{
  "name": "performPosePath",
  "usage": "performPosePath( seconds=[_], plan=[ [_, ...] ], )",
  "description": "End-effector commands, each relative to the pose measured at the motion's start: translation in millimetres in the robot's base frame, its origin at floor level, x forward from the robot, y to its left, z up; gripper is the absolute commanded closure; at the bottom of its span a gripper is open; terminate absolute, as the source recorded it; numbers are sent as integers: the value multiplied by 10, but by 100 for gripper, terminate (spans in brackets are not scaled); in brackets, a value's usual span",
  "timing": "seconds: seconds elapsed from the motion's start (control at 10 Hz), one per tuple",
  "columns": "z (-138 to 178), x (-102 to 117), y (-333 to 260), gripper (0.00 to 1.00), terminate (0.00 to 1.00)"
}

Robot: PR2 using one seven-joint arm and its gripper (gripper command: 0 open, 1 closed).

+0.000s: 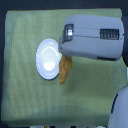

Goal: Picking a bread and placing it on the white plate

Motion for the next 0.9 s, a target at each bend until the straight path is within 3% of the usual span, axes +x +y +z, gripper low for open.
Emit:
performPosePath(
  seconds=[0.0,0.4,0.8],
  plan=[
    [-339,335,950,100,0],
    [-722,606,1337,100,0],
    [-837,544,1347,100,0]
  ],
)
